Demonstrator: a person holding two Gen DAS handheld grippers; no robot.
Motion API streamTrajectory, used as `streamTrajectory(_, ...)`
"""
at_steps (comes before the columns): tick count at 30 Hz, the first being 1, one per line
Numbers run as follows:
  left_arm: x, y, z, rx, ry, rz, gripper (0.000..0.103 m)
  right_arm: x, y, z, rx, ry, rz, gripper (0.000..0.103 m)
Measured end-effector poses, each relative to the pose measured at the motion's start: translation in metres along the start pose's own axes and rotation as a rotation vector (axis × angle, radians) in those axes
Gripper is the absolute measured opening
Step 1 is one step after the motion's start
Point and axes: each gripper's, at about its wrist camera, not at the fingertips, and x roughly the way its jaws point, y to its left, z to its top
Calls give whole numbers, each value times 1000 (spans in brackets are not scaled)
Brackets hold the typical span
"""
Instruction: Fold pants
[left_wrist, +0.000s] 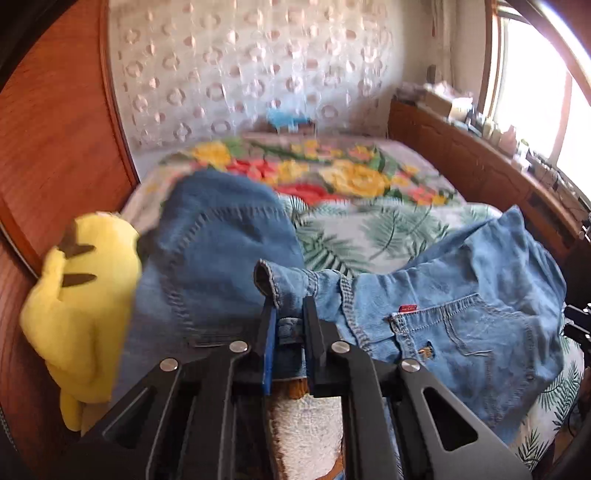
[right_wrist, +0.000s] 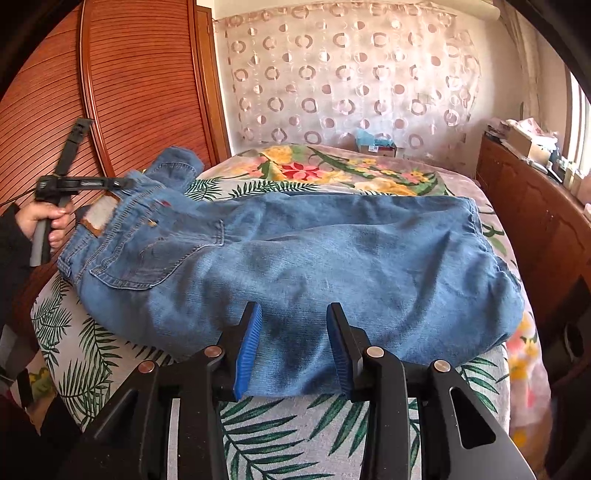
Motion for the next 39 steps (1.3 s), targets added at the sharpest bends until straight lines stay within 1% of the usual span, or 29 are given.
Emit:
streamTrajectory(1,-8,2,1,-7,-23,4,13,-1,-1,0,3,-1,-4,38)
streamTrajectory(3,-24,12,2,-26,-56,38,13,-2,-5,0,14,-4,-9,38)
streamTrajectory(6,-23,30,0,-47,-22,61,13,-3,-12,1,36,-10,-17,38)
streamTrajectory(9,-16,33,-5,-49,13,38,14,-4,-17,2,54,-15,-27,38)
streamTrajectory(12,-17,28,-7,-54,13,44,21,-6,-20,2,62,-22,-44,38)
streamTrajectory(14,-23,26,-8,-50,-4,47,33,-7,-22,2,70,-25,-54,38)
streamTrajectory(15,-29,24,-7,-49,-20,35,42,-7,-21,2,73,-25,-58,38)
streamTrajectory(16,-33,22,-7,-49,-31,23,48,-8,-22,1,76,-25,-64,38)
streamTrajectory(18,-42,16,-6,-40,-47,6,50,-8,-23,1,81,-25,-73,38)
streamTrajectory(20,-49,7,-6,-18,-56,2,60,-9,-24,0,86,-24,-86,38)
streamTrajectory(21,-54,1,-6,-3,-68,-5,75,-8,-27,0,89,-23,-92,38)
streamTrajectory(22,-57,-3,-7,6,-79,-13,82,-7,-25,2,93,-23,-96,38)
streamTrajectory(25,-61,-24,-8,44,-79,-70,82,-9,-26,1,106,-22,-111,39)
streamTrajectory(30,-56,-67,-18,115,-61,-117,82,-11,-32,-2,129,-20,-146,39)
streamTrajectory(34,-50,-95,-28,142,-51,-169,82,-9,-42,1,151,-13,-173,39)
streamTrajectory(39,-38,-125,-42,164,-24,-221,82,-6,-50,0,182,7,-229,39)
